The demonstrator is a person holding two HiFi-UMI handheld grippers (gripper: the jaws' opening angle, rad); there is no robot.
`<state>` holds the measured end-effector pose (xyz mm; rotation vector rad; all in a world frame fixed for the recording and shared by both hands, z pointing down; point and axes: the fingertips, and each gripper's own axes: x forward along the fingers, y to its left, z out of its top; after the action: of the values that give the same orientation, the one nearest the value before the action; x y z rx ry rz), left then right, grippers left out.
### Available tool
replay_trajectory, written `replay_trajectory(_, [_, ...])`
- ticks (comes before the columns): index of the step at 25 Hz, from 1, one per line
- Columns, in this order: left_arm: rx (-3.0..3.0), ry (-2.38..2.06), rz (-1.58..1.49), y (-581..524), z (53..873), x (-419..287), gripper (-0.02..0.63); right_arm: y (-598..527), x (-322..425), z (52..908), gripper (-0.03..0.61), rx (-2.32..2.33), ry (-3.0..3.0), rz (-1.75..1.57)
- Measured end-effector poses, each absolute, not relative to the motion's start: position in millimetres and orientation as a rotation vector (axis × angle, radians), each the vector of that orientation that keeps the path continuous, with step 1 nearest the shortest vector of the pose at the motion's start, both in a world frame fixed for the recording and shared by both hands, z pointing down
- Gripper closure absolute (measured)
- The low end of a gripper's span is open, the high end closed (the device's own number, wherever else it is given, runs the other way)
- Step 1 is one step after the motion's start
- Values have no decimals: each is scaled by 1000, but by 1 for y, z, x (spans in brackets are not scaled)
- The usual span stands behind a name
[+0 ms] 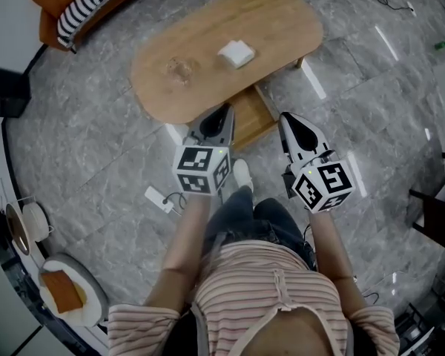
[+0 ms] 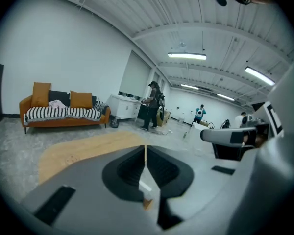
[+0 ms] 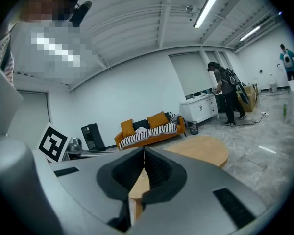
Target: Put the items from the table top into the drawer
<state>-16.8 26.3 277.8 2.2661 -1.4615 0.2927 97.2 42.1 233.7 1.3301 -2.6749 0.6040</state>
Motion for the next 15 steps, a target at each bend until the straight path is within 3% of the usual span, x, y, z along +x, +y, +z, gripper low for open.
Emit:
replay_trajectory(10, [2069,-1436,298,-35,347,-33,594,-9,82,270,569,1254,-2600,629])
replay_trajectory(15, [1948,-1475,327,-63,387,-39,549,-40,80,291,569,1177,-2591,652])
